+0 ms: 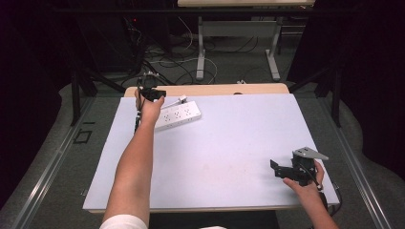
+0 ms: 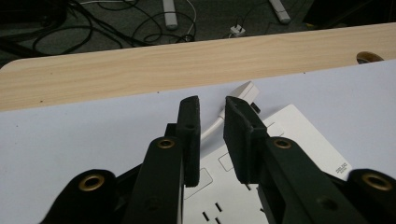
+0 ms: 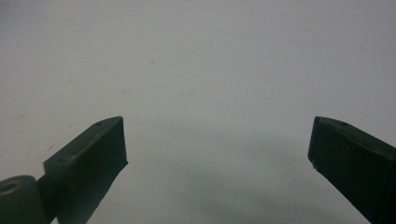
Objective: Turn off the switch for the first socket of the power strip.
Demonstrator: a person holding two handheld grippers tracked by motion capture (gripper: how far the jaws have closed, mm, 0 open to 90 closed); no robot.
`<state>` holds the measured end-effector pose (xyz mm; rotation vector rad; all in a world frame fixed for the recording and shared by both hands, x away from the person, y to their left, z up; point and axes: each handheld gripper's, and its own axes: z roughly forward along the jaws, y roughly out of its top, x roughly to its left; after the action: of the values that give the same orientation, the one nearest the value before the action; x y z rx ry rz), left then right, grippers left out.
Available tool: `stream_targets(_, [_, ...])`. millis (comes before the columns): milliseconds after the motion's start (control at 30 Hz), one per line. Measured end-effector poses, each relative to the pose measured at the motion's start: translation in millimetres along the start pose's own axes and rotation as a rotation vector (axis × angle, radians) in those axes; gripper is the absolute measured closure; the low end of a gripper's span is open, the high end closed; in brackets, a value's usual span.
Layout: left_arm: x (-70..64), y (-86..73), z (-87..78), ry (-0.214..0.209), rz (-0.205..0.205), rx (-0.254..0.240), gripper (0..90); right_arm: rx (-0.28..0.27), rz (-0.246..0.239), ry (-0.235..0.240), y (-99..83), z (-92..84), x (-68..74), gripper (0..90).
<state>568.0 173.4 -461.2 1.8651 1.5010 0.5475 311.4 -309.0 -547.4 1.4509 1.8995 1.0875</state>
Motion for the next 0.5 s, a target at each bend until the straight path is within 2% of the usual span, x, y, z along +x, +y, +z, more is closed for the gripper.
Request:
stream_targets(100, [-2.5, -0.6, 2.8, 0.0, 0.007, -0.006, 78.1, -0.004, 0.005, -0.001, 0.3, -0.1, 0.5, 3.6])
stream_targets(233, [-5.5, -1.4, 6.8, 0.004, 0.015, 0.023, 81.4, -0.009, -0.001, 0.0, 0.4, -0.9, -0.9, 3.6])
stream_targets(500, [-9.9, -3.9, 18.1, -0.003, 0.004, 0.034, 85.6, -0.011, 0.004, -0.006, 0.2, 1.5, 1.1, 3.7])
